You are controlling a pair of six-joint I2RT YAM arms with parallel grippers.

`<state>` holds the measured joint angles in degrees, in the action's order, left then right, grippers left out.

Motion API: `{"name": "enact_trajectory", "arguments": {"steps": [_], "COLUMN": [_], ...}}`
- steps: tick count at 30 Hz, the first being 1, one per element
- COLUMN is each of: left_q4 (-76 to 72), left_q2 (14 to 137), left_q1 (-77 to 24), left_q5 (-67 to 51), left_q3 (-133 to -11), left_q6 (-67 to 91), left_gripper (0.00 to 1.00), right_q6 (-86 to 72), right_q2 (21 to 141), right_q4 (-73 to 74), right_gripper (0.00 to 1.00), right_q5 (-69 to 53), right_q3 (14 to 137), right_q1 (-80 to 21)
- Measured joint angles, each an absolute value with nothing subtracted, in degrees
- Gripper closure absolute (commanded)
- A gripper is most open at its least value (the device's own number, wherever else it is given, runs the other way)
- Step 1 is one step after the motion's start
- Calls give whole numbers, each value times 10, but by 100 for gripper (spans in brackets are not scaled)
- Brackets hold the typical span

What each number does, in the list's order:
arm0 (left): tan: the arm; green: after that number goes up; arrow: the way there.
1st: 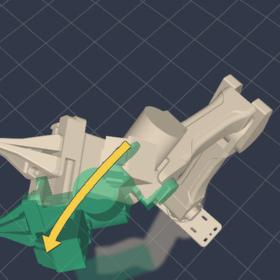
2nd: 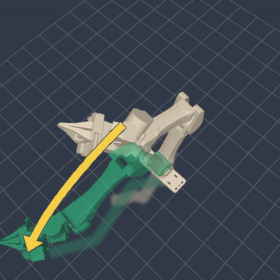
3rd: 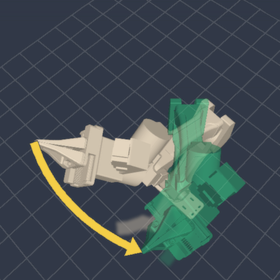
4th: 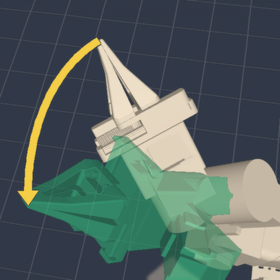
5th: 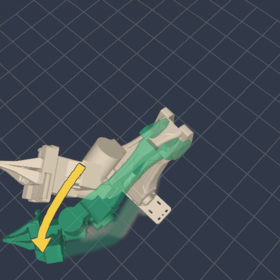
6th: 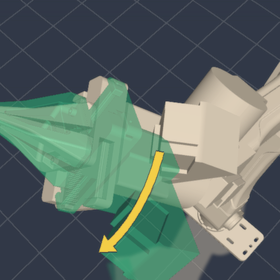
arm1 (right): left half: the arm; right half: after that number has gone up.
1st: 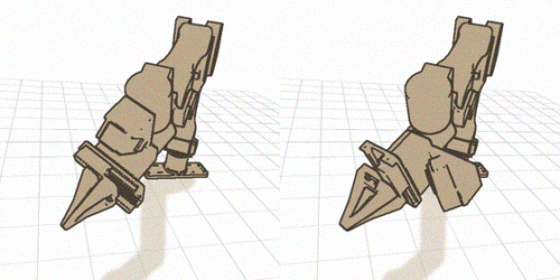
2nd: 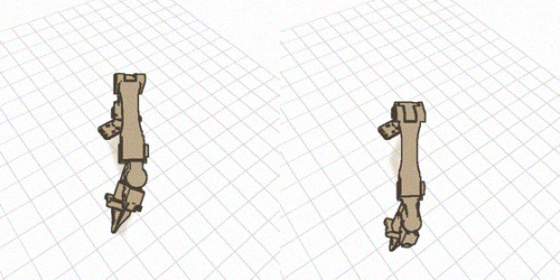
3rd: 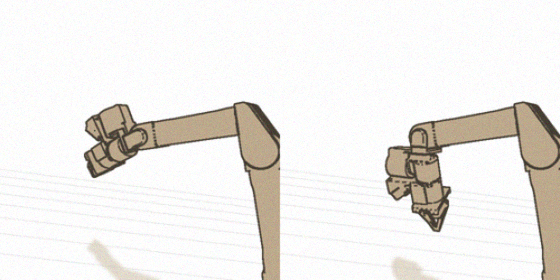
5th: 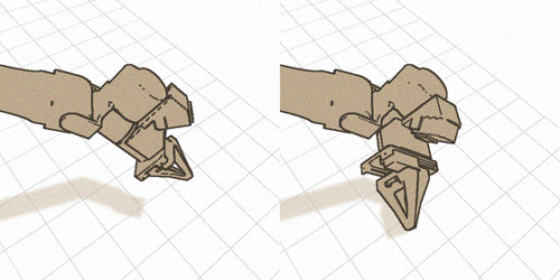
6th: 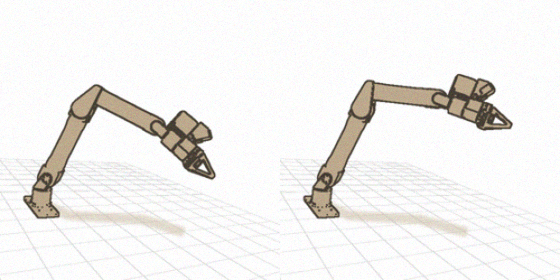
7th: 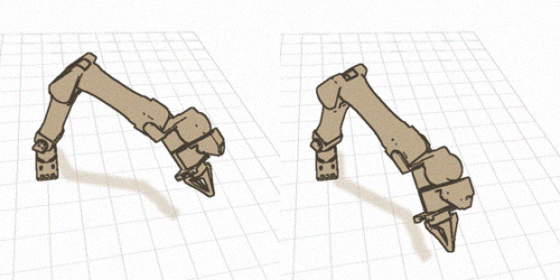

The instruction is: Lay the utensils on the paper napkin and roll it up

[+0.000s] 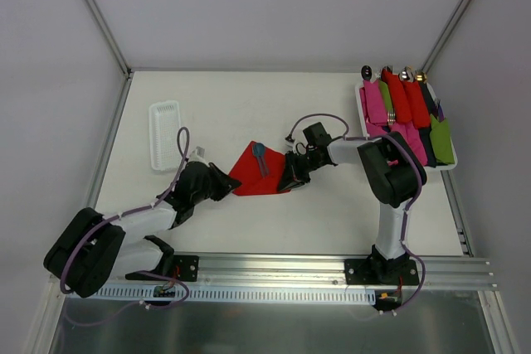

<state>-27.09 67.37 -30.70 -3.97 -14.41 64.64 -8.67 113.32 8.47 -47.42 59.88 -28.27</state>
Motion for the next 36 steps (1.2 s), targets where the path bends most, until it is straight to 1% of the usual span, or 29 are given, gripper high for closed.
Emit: {"name": "enact_trajectory", "arguments": {"steps": [4,9,15,23,36], "left_q4": [-267,-274,-284,-306,-354], "left_q2": [682,731,795,852,889], "left_q1": [-322,-354,-361,-361,-364], "left_q5": [-60,-70,-71,-85,-100], "left_q3": [-201,-252,-259,-269,-270], "left_q6": [597,571,571,578,593], "left_gripper": [97,97,98,98,99], "right_q6": [-81,-74,-66,-59,-52], "right_q2": [1133,1138,1142,1149,1153], "right_q4": [92,109,123,136,143], "right_gripper": [89,89,89,89,89], "right_q5": [-472,-472,-472,-477,-479], "right_q3": [602,613,622,632,637], "right_q1": [-283,-283,-283,-283,-283]}}
